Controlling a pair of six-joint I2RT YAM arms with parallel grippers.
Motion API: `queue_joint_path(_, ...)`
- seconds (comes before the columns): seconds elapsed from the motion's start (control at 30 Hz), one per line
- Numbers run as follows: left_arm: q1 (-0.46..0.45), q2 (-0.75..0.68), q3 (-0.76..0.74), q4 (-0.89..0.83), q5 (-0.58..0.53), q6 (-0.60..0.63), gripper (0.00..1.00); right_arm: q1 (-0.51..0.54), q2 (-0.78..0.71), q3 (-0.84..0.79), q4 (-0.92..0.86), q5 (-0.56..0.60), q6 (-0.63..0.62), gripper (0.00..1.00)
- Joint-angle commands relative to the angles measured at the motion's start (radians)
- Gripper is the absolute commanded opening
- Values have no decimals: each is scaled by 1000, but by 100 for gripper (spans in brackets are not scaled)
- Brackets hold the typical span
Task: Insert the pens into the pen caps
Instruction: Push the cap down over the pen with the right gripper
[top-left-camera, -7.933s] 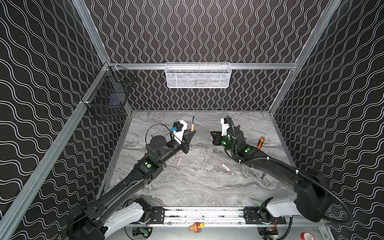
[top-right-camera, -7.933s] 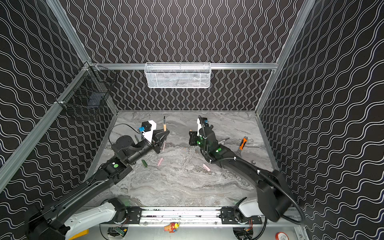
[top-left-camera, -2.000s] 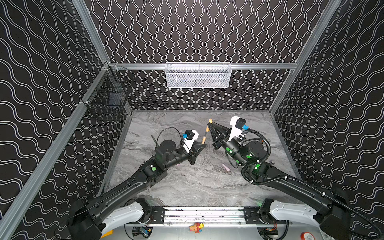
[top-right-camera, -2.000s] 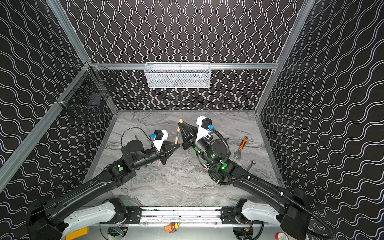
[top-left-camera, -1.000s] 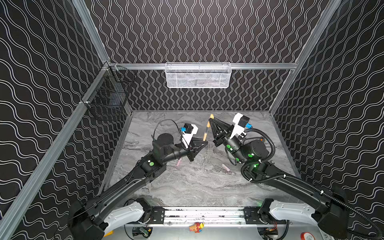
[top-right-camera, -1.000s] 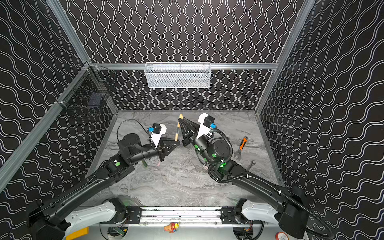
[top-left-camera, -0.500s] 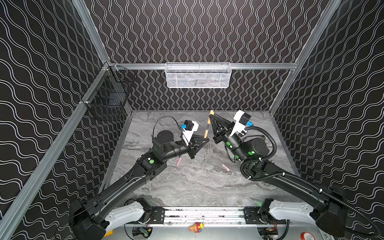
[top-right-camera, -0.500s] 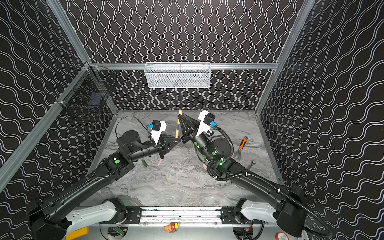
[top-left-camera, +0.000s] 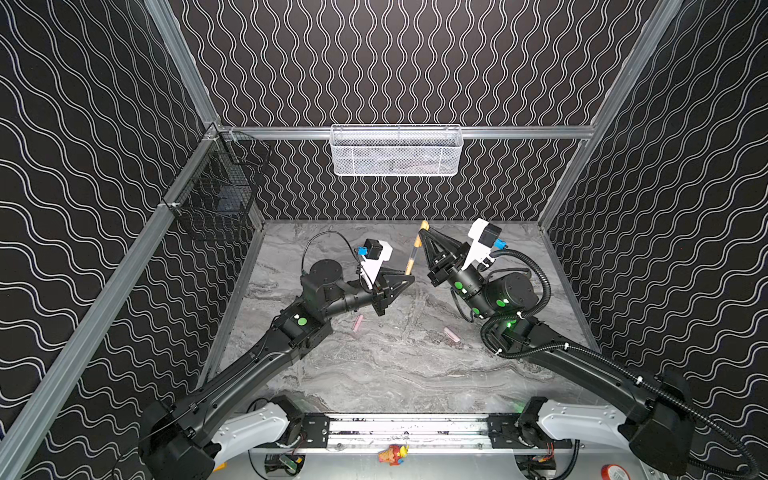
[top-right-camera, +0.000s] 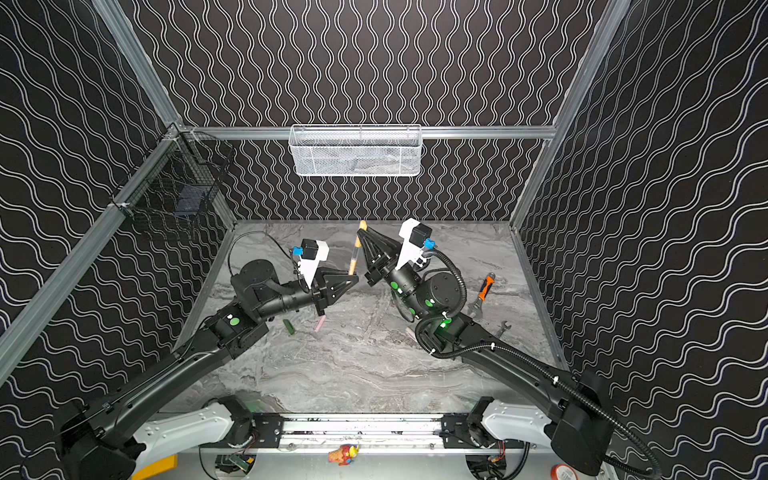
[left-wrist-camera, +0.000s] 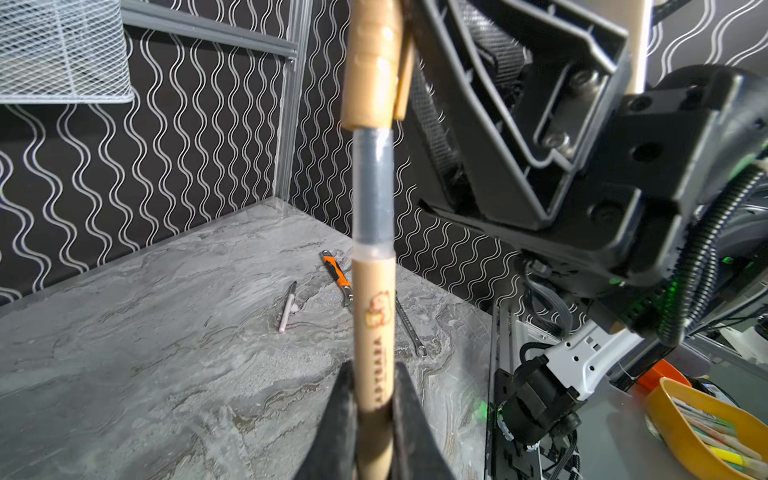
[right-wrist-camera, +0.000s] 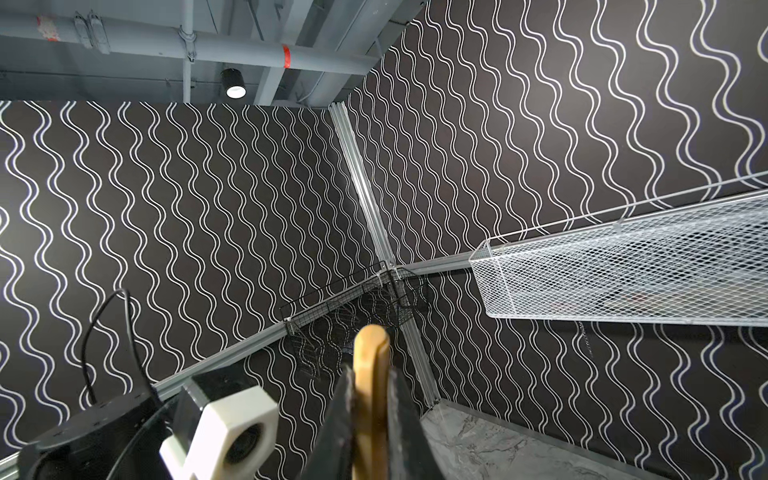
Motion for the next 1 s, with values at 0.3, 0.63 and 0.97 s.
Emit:
queue_joint_path(0.3, 6, -9, -13, 317, 12, 114, 0, 3, 17, 56, -226, -108, 47, 12)
queue_joint_path(0.63, 7, 23, 14, 313, 15, 62, 0, 3, -15, 30, -241, -122, -26, 12)
queue_joint_path(0.97, 7, 18, 11, 302, 5, 62, 0, 4, -5, 18, -219, -109, -56, 15)
